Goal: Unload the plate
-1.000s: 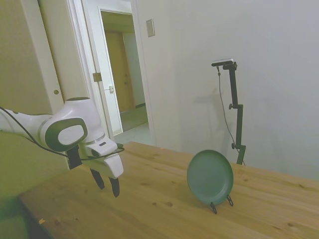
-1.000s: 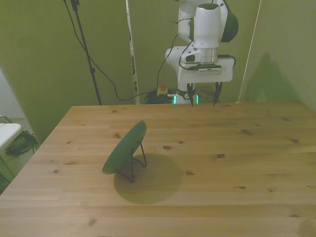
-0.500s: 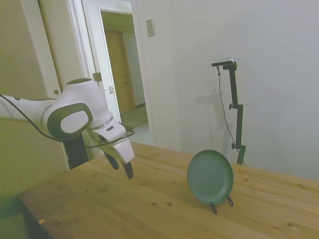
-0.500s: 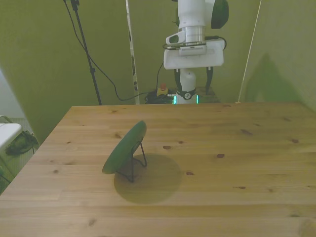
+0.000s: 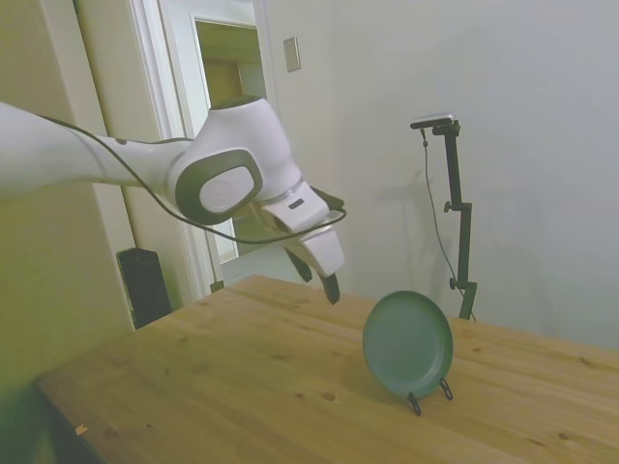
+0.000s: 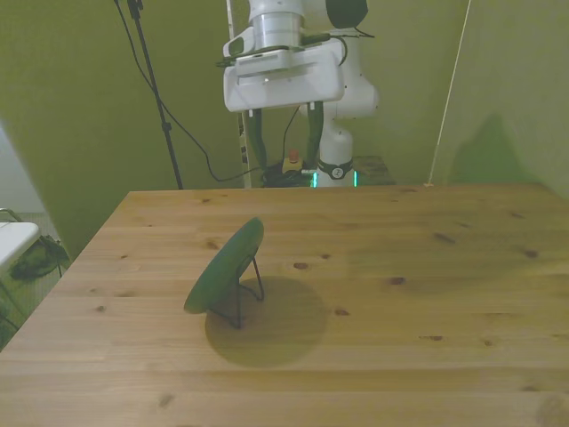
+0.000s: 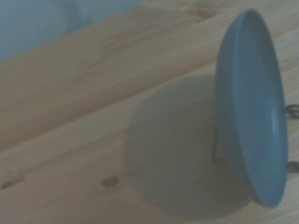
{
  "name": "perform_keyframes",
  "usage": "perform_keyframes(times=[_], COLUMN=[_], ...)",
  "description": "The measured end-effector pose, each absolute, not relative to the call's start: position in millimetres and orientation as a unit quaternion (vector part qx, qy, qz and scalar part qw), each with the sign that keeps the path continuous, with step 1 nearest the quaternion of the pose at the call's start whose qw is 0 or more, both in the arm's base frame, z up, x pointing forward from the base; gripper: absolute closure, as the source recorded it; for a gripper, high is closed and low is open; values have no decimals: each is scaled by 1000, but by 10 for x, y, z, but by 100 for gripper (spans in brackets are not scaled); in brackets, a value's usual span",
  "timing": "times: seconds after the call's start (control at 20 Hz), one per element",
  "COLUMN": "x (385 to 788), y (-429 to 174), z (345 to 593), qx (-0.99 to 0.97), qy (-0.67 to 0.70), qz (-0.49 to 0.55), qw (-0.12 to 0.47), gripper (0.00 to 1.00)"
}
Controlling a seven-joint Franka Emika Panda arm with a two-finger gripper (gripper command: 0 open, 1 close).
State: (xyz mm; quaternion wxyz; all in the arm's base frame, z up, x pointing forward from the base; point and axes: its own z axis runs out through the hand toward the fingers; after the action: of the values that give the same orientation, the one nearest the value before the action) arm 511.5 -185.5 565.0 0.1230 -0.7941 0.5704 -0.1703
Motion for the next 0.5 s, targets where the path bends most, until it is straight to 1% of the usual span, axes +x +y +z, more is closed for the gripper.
perform_keyframes(times=[0.1, 0.2, 0.35, 0.5], x=[5167, 5166, 5236, 5359], y=[-1963, -1939, -1961, -2142], z=[5655, 5683, 5615, 5570], qx=[-793, -801, -798, -785], qy=[575, 564, 568, 584], qz=[-163, -153, -156, -154], qw=[124, 128, 131, 139], gripper=[0, 0, 0, 0])
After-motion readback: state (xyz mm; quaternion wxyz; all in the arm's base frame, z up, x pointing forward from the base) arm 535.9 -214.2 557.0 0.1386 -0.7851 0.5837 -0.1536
